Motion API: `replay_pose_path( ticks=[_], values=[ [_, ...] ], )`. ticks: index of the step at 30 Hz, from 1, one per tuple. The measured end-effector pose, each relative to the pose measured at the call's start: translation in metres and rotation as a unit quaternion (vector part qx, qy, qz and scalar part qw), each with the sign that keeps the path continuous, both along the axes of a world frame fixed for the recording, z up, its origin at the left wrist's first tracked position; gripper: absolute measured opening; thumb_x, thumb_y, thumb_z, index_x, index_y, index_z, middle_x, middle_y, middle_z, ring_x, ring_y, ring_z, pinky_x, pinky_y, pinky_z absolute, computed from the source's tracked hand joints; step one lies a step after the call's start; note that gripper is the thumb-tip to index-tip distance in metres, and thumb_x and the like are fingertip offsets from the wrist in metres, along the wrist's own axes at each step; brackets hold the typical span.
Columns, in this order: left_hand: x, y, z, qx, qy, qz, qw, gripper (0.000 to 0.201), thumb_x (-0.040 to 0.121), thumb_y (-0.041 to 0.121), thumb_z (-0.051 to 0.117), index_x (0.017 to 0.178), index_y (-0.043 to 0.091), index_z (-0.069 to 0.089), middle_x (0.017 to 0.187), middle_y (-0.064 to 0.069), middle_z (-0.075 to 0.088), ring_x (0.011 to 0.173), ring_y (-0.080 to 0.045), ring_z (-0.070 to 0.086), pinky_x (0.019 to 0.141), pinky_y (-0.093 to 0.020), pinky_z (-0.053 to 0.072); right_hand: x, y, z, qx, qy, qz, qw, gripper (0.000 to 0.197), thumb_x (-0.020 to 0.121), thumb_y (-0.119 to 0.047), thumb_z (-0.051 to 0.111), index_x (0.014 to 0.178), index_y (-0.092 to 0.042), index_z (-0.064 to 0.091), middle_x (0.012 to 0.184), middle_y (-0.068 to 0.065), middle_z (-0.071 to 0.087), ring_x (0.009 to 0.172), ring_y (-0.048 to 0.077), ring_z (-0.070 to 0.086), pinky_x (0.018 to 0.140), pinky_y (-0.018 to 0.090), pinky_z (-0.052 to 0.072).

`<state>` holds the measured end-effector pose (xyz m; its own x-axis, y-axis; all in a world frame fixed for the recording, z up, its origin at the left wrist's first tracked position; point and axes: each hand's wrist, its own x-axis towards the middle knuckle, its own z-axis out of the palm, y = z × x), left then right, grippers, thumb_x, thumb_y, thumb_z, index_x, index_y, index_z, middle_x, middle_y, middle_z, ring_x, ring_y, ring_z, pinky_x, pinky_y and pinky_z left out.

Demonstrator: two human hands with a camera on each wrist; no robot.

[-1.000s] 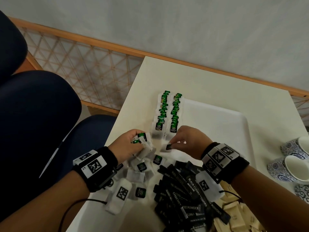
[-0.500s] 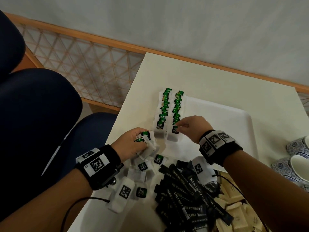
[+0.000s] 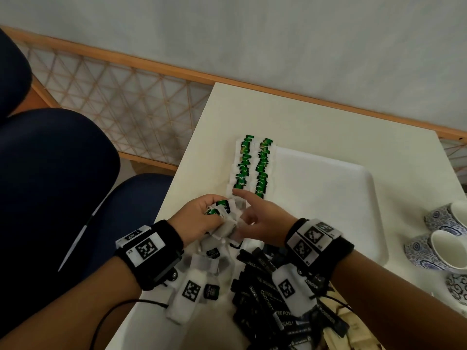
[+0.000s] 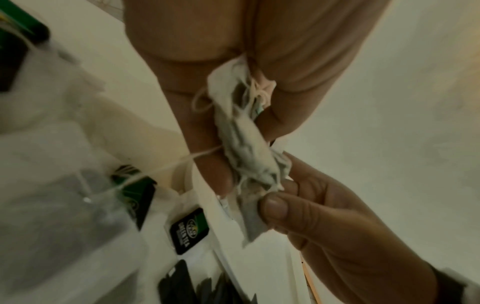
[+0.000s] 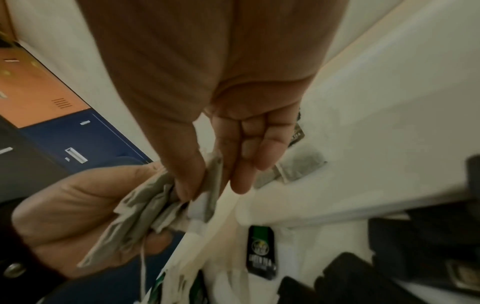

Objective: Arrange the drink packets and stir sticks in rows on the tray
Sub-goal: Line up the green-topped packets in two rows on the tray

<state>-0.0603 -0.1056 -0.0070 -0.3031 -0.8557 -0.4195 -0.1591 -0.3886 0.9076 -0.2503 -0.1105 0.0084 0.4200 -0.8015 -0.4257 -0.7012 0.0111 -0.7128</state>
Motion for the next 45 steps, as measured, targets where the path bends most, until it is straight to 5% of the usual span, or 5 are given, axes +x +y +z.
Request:
replay_pose_path(
  ticks=[7,11,19,25,45],
  values=[
    [0.011,0.002,-0.005,0.065,0.023,0.057,0.996,0.024,0.088,-0.009,0.053,0.101,0.010,0.062,0.083,-0.014,0.068,0.057,-0.024,0.062,0.049,-0.031,0.055,-0.018,-0.009,0.017,-0.009,0.117,0.019,0.993,0.031,0.085,-0.025,0.067,0.116,-0.025,0.067,0.098,0.002,0.069,0.082,0.012,0.058,0.077,0.025,0.046],
    [0.012,0.002,-0.005,0.049,0.004,0.088,0.995,0.029,0.088,-0.006,0.057,0.107,0.015,0.059,0.088,-0.014,0.065,0.063,-0.025,0.061,0.059,-0.039,0.057,-0.025,-0.014,0.015,-0.026,0.041,-0.126,0.991,0.004,0.082,-0.022,0.070,0.083,-0.027,0.069,0.080,-0.004,0.069,0.074,0.012,0.060,0.071,0.028,0.050],
    [0.010,0.002,0.003,0.049,-0.069,0.039,0.996,0.020,0.094,-0.004,0.044,0.097,0.016,0.045,0.081,-0.014,0.058,0.041,-0.018,0.055,0.040,-0.029,0.050,-0.020,-0.018,0.018,-0.006,-0.142,-0.231,0.963,0.038,0.083,0.000,0.064,0.101,-0.033,0.062,0.093,0.017,0.060,0.071,0.020,0.061,0.059,0.024,0.053],
    [0.004,0.000,0.004,0.067,-0.064,0.037,0.995,0.027,0.092,0.000,0.052,0.113,0.017,0.047,0.087,-0.012,0.060,0.048,-0.021,0.059,0.041,-0.028,0.050,-0.007,-0.016,0.020,-0.059,-0.055,-0.171,0.982,0.027,0.085,-0.009,0.058,0.101,-0.029,0.067,0.086,-0.001,0.068,0.070,0.015,0.063,0.068,0.026,0.054],
    [0.036,0.004,-0.008,0.089,-0.035,-0.016,0.995,0.018,0.085,-0.005,0.062,0.097,0.007,0.068,0.083,-0.013,0.070,0.065,-0.021,0.065,0.057,-0.032,0.058,0.015,-0.037,0.004,-0.093,0.118,-0.010,0.989,0.018,0.089,-0.027,0.060,0.102,-0.022,0.072,0.064,-0.017,0.051,0.066,0.009,0.053,0.069,0.025,0.048]
  ],
)
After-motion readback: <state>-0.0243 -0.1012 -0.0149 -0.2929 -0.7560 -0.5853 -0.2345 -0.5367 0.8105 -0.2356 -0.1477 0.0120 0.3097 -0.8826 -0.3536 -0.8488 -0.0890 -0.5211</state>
